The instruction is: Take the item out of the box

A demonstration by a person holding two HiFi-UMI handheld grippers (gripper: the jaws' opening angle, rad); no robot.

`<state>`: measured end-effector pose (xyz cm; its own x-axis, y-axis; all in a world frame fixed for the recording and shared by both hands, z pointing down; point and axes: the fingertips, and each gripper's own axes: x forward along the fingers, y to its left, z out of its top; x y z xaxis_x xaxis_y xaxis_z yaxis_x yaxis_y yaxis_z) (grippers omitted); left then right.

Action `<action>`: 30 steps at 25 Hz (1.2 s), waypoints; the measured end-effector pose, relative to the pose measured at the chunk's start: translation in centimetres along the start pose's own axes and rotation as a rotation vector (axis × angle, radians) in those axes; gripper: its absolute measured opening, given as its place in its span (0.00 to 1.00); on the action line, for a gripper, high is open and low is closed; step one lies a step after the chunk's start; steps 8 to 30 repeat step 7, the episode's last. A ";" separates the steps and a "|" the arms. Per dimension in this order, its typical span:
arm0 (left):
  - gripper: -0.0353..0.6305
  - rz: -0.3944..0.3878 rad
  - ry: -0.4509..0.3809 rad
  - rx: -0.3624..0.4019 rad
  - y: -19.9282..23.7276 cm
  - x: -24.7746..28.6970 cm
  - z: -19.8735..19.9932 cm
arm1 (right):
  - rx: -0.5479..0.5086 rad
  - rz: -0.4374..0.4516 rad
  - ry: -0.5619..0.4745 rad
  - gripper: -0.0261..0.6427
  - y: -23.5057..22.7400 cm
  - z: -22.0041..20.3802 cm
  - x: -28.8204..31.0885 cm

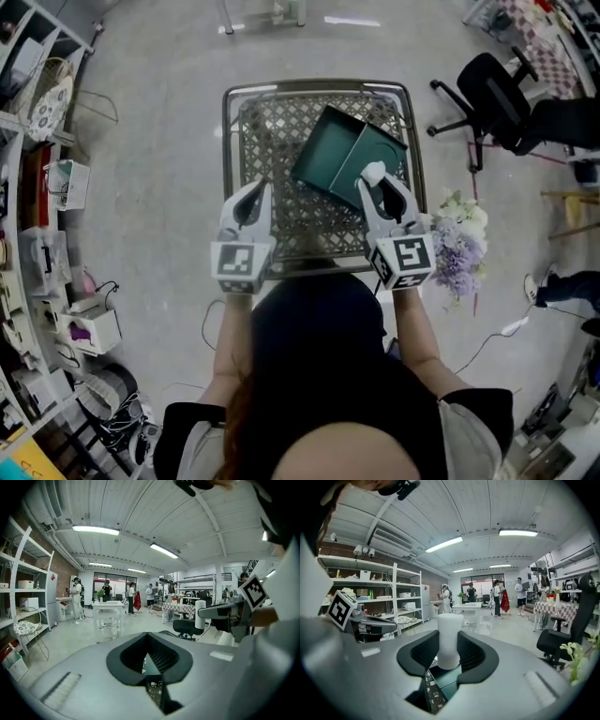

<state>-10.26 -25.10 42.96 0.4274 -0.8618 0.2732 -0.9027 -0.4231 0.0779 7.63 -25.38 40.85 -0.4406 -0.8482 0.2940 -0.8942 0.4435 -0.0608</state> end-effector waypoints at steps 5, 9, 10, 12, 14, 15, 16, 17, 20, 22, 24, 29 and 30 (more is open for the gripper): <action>0.06 -0.002 0.004 -0.004 -0.3 -0.1 -0.4 | -0.008 0.008 0.015 0.22 0.3 -0.6 -0.2; 0.06 -0.002 0.008 -0.005 -0.3 -0.1 -0.5 | -0.009 0.011 0.019 0.22 0.4 -0.8 -0.1; 0.06 -0.002 0.008 -0.005 -0.3 -0.1 -0.5 | -0.009 0.011 0.019 0.22 0.4 -0.8 -0.1; 0.06 -0.002 0.008 -0.005 -0.3 -0.1 -0.5 | -0.009 0.011 0.019 0.22 0.4 -0.8 -0.1; 0.06 -0.002 0.008 -0.005 -0.3 -0.1 -0.5 | -0.009 0.011 0.019 0.22 0.4 -0.8 -0.1; 0.06 -0.002 0.008 -0.005 -0.3 -0.1 -0.5 | -0.009 0.011 0.019 0.22 0.4 -0.8 -0.1; 0.06 -0.002 0.008 -0.005 -0.3 -0.1 -0.5 | -0.009 0.011 0.019 0.22 0.4 -0.8 -0.1; 0.06 -0.002 0.008 -0.005 -0.3 -0.1 -0.5 | -0.009 0.011 0.019 0.22 0.4 -0.8 -0.1; 0.06 -0.002 0.008 -0.005 -0.3 -0.1 -0.5 | -0.009 0.011 0.019 0.22 0.4 -0.8 -0.1; 0.06 -0.002 0.008 -0.005 -0.3 -0.1 -0.5 | -0.009 0.011 0.019 0.22 0.4 -0.8 -0.1; 0.06 -0.002 0.008 -0.005 -0.3 -0.1 -0.5 | -0.009 0.011 0.019 0.22 0.4 -0.8 -0.1; 0.06 -0.002 0.008 -0.005 -0.3 -0.1 -0.5 | -0.009 0.011 0.019 0.22 0.4 -0.8 -0.1; 0.06 -0.002 0.008 -0.005 -0.3 -0.1 -0.5 | -0.009 0.011 0.019 0.22 0.4 -0.8 -0.1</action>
